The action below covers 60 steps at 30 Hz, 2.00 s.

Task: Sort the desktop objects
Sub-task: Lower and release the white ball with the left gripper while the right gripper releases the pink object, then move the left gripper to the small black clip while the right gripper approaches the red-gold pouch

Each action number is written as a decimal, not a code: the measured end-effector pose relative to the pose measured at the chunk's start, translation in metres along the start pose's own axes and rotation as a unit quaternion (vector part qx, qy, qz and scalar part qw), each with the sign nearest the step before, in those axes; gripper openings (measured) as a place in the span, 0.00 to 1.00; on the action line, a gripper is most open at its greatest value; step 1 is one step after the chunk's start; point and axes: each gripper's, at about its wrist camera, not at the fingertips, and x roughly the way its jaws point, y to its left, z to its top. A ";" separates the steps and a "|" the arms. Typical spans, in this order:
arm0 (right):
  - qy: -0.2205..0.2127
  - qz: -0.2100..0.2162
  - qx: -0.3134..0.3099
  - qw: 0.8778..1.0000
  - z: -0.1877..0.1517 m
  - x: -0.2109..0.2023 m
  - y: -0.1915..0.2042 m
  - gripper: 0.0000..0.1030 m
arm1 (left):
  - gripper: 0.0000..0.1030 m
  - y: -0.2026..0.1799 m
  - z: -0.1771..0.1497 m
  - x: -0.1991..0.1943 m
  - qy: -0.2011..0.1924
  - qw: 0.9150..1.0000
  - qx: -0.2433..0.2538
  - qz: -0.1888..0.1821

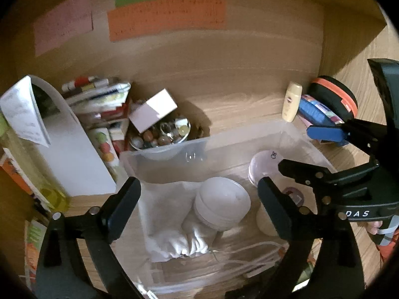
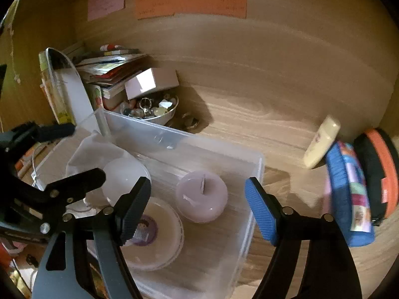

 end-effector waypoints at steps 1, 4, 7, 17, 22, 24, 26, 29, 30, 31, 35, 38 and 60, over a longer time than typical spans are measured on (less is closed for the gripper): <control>-0.002 -0.006 -0.004 1.000 0.000 -0.003 0.001 0.73 | 0.93 -0.001 0.000 -0.004 -0.003 1.000 0.003 0.002; -0.009 -0.021 -0.013 1.000 -0.003 -0.015 0.002 0.75 | 0.94 0.000 0.000 -0.013 -0.012 1.000 0.006 0.009; -0.018 -0.025 -0.009 0.999 -0.008 -0.032 0.004 0.80 | 0.95 0.001 -0.002 -0.026 -0.018 1.000 0.008 0.016; -0.037 -0.043 -0.020 0.998 -0.039 -0.079 0.018 0.86 | 0.96 0.007 -0.023 -0.061 -0.007 0.999 0.006 0.032; -0.035 -0.043 -0.017 0.998 -0.061 -0.095 0.022 0.86 | 0.96 0.012 -0.042 -0.078 0.005 0.999 0.000 0.037; -0.035 -0.041 -0.012 0.998 -0.071 -0.101 0.022 0.86 | 0.96 0.013 -0.049 -0.081 0.009 0.999 0.000 0.039; -0.033 -0.036 -0.006 0.999 -0.082 -0.107 0.023 0.86 | 0.96 0.014 -0.058 -0.086 0.016 0.999 0.000 0.042; -0.025 -0.029 -0.002 0.999 -0.095 -0.110 0.026 0.86 | 0.96 0.016 -0.073 -0.090 0.027 0.999 -0.001 0.046; -0.022 -0.027 -0.002 0.999 -0.100 -0.111 0.027 0.86 | 0.96 0.017 -0.077 -0.091 0.032 0.998 -0.002 0.046; -0.019 -0.025 -0.003 0.999 -0.104 -0.112 0.029 0.86 | 0.96 0.018 -0.081 -0.092 0.037 0.998 -0.002 0.046; -0.005 -0.004 -0.005 1.000 -0.125 -0.113 0.037 0.86 | 0.96 0.025 -0.101 -0.092 0.062 0.997 -0.002 0.046; 0.009 0.010 -0.013 1.000 -0.138 -0.111 0.044 0.86 | 0.96 0.026 -0.117 -0.093 0.076 0.996 -0.001 0.039; 0.062 0.083 0.021 0.994 -0.174 -0.092 0.050 0.44 | 0.57 0.014 -0.184 -0.107 0.102 0.995 0.007 0.011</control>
